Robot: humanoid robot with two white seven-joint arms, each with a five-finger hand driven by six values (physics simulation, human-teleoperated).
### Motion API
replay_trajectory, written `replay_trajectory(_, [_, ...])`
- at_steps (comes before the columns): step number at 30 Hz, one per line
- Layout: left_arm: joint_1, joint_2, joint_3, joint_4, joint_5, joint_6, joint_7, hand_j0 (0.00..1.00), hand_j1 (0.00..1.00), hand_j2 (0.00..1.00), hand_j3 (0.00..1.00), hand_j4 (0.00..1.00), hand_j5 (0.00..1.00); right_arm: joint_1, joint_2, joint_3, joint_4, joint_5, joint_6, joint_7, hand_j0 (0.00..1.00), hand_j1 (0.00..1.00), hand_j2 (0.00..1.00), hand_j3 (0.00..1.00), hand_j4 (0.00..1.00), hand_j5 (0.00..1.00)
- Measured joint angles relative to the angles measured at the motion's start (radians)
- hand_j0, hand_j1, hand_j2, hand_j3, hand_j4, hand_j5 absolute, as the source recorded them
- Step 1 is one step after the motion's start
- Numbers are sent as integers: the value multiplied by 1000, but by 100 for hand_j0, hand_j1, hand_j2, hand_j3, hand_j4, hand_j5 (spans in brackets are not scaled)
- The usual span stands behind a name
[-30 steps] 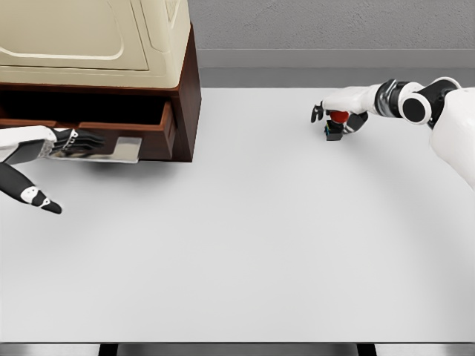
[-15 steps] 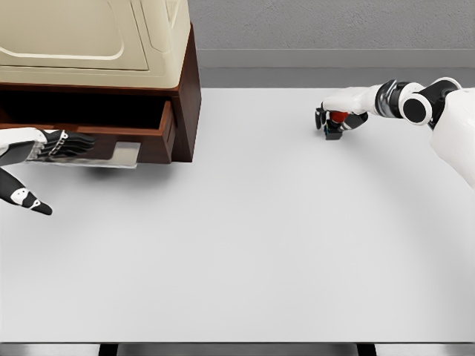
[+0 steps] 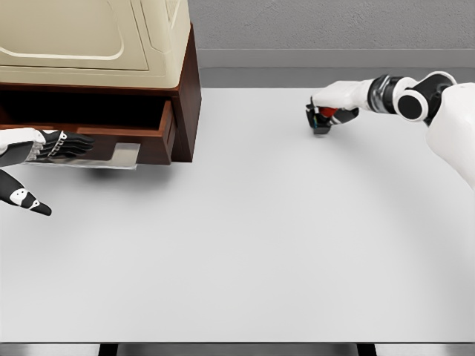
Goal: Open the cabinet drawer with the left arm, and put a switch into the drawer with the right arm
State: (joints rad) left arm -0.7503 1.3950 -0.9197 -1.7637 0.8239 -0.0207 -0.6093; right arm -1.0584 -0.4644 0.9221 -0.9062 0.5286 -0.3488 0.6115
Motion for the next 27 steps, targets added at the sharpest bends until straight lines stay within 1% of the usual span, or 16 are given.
replay_trajectory(4, [2, -4, -1, 0, -1, 0, 0, 100, 100, 100, 100, 100, 100, -3, -4, 0, -35, -4, -23, 0, 45, 45, 45, 45, 45, 45])
replay_trajectory(10, [2, -7, -1, 0, -3, 0, -1, 100, 100, 100, 100, 100, 100, -2, -18, 1, -128, -8, -43, 0, 45, 45, 45, 45, 45, 45])
replay_trajectory(15, [3, -7, 0, 1, -2, 0, 0, 100, 100, 100, 100, 100, 100, -3, -28, 1, -167, -22, -82, 0, 45, 45, 45, 45, 45, 45])
replay_trajectory(22, [9, -6, 4, 1, 5, -1, 3, 100, 100, 100, 100, 100, 100, 0, -66, 2, -268, -39, -94, 0, 45, 45, 45, 45, 45, 45])
replay_trajectory(27, [12, -8, 7, 1, 4, -2, 4, 100, 100, 100, 100, 100, 100, 0, -100, 5, -355, -57, -96, 0, 44, 44, 44, 44, 44, 44])
